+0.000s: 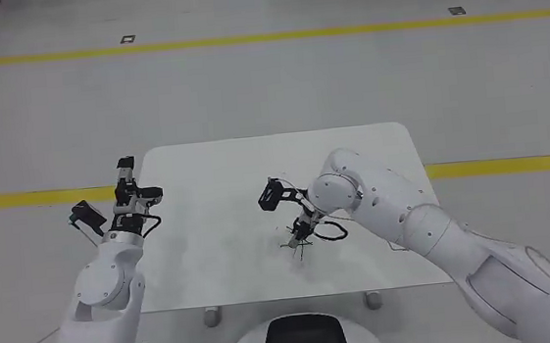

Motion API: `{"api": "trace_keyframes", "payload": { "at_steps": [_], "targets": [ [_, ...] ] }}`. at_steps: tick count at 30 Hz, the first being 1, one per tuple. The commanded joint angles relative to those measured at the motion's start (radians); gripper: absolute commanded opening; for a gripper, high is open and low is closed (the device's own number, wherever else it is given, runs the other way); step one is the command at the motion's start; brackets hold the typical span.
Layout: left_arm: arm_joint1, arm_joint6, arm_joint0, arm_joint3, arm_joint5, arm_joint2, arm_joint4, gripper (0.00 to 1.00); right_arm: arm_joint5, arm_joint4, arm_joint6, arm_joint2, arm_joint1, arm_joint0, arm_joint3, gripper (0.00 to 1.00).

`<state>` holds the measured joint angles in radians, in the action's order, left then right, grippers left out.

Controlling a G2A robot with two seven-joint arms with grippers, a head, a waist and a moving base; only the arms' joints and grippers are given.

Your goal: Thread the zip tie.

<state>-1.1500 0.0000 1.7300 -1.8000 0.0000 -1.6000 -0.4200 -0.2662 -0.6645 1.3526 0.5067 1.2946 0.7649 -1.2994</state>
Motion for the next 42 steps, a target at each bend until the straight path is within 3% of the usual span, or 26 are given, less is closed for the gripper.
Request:
{"api": "trace_keyframes", "payload": {
  "at_steps": [1,11,21,25,33,42],
  "targets": [
    [0.000,0.000,0.000,0.000,0.000,0.000,0.000,1.00,0.073,-0.081,0.025,-0.053,0.018,-0.006,0.006,1.00],
    [0.000,0.000,0.000,0.000,0.000,0.000,0.000,1.00,0.148,-0.094,0.028,-0.139,0.095,-0.039,0.133,1.00],
    [0.000,0.000,0.000,0.000,0.000,0.000,0.000,1.00,0.148,-0.094,0.028,-0.139,0.095,-0.039,0.133,1.00],
    [0.000,0.000,0.000,0.000,0.000,0.000,0.000,1.00,0.222,-0.168,-0.068,-0.149,0.101,-0.013,0.150,1.00],
    [0.000,0.000,0.000,0.000,0.000,0.000,0.000,1.00,0.282,-0.211,-0.159,-0.141,0.115,0.020,0.176,1.00],
    [0.000,0.000,0.000,0.000,0.000,0.000,0.000,1.00,0.291,-0.227,-0.191,-0.133,0.121,0.035,0.180,1.00]
  ]
}}
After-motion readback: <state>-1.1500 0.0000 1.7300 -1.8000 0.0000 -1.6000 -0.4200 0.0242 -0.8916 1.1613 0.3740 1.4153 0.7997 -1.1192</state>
